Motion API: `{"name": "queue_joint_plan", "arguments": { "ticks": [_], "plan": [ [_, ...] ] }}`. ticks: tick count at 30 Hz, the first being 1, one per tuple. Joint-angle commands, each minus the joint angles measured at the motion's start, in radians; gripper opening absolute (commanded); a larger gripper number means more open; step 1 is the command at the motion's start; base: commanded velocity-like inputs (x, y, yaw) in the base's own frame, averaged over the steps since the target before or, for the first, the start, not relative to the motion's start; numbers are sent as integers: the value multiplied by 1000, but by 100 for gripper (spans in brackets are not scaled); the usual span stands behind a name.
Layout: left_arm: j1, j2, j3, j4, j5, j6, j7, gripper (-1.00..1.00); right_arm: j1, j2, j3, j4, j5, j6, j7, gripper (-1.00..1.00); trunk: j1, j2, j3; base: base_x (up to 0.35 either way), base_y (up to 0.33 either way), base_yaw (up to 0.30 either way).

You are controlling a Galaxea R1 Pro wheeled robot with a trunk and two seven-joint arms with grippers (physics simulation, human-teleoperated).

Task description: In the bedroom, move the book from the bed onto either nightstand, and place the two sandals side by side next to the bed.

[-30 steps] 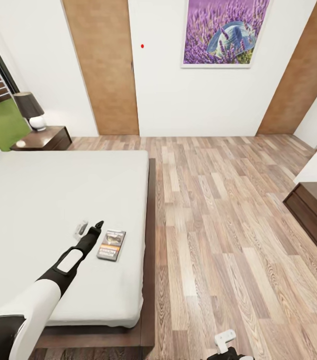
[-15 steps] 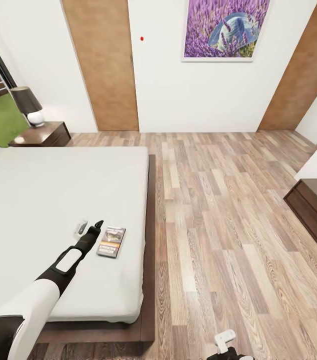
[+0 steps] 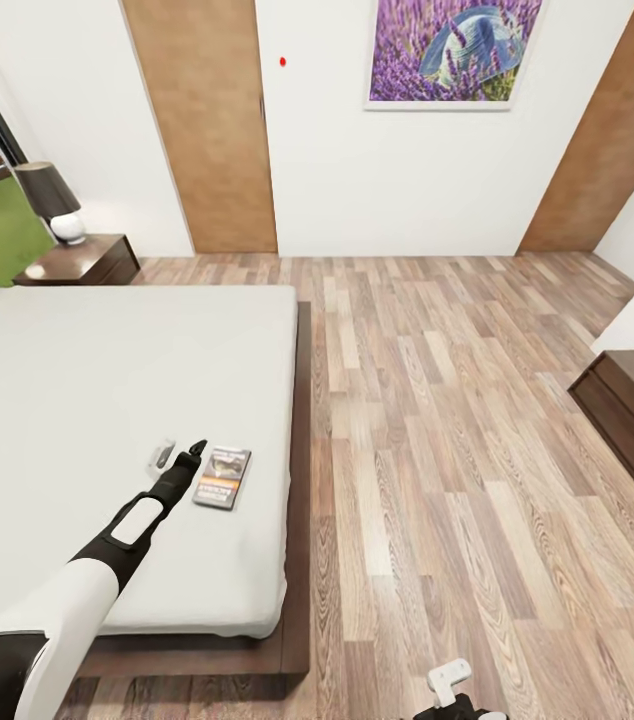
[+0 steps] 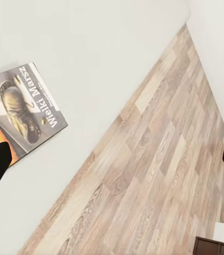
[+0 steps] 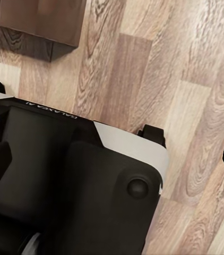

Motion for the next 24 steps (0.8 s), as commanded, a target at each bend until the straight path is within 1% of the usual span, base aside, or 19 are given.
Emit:
{"name": "queue_joint_plan", "arguments": {
  "ticks": [1, 13, 18, 24],
  "plan": [
    [-1, 0, 1, 1, 9, 3, -7, 100, 0, -1, 6, -2, -10, 6, -1, 100, 0, -2, -3, 0, 0, 0],
    [-1, 0, 4, -23, 11, 3, -33, 100, 0, -1, 8, -2, -10, 6, -1, 100, 0, -2, -23, 0, 0, 0],
    [-1, 1, 5, -30, 11, 3, -35, 100, 0, -1, 8, -2, -10, 6, -1, 100, 0, -2, -31, 0, 0, 0],
    [-1, 1, 5, -58, 11, 3, -36, 100, 0, -1, 8, -2, -10, 6, -1, 100, 0, -2, -41, 0, 0, 0]
  ]
}}
